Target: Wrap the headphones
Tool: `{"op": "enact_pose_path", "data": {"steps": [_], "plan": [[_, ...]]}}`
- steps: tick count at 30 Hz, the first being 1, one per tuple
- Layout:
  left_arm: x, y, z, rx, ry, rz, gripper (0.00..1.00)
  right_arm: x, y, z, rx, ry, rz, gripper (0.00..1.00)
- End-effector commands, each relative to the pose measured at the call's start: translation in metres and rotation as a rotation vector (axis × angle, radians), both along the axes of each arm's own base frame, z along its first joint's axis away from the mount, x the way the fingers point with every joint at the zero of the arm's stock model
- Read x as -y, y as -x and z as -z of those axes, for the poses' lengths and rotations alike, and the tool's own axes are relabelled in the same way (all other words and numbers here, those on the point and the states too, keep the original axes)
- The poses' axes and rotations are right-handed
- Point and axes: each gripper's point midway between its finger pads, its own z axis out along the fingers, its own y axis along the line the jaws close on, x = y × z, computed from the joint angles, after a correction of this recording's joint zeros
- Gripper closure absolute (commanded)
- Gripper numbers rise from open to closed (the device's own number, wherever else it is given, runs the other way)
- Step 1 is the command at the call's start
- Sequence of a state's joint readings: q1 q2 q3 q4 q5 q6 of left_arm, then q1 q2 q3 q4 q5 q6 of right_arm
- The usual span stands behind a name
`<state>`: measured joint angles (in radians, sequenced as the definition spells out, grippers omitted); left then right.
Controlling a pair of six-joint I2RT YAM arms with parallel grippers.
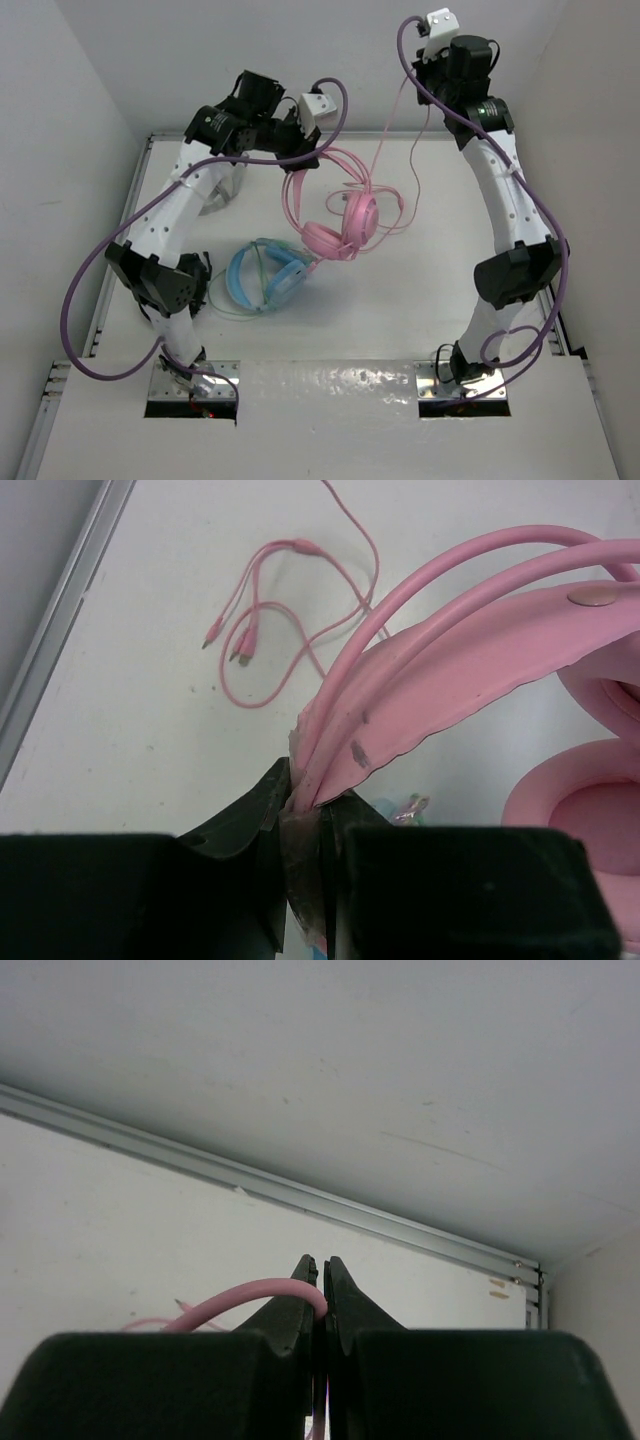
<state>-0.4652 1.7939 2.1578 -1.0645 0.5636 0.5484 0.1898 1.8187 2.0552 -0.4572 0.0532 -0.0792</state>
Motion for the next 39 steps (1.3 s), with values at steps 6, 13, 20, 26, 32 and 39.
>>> {"op": "enact_pose_path", "data": {"steps": [6, 13, 20, 26, 32, 39], "plan": [[-0.002, -0.021, 0.017, 0.055, -0.094, -0.165, 1.00, -0.001, 0.013, -0.113, 0.292, -0.167, -0.010, 1.00], [0.019, -0.023, 0.026, 0.078, -0.124, -0.188, 1.00, -0.022, 0.007, -0.096, 0.231, -0.239, -0.079, 1.00], [0.009, -0.049, 0.060, 0.087, -0.199, -0.342, 1.00, -0.066, 0.038, -0.139, 0.323, -0.269, -0.192, 1.00], [0.017, -0.053, 0.058, 0.107, -0.183, -0.345, 1.00, -0.061, 0.054, -0.154, 0.381, -0.261, -0.163, 1.00], [0.029, -0.040, 0.047, 0.087, -0.151, -0.261, 1.00, -0.055, 0.038, -0.124, 0.311, -0.223, -0.106, 1.00], [0.053, 0.004, -0.008, 0.073, 0.000, -0.045, 1.00, -0.037, -0.015, -0.038, 0.092, -0.233, 0.016, 1.00]]}}
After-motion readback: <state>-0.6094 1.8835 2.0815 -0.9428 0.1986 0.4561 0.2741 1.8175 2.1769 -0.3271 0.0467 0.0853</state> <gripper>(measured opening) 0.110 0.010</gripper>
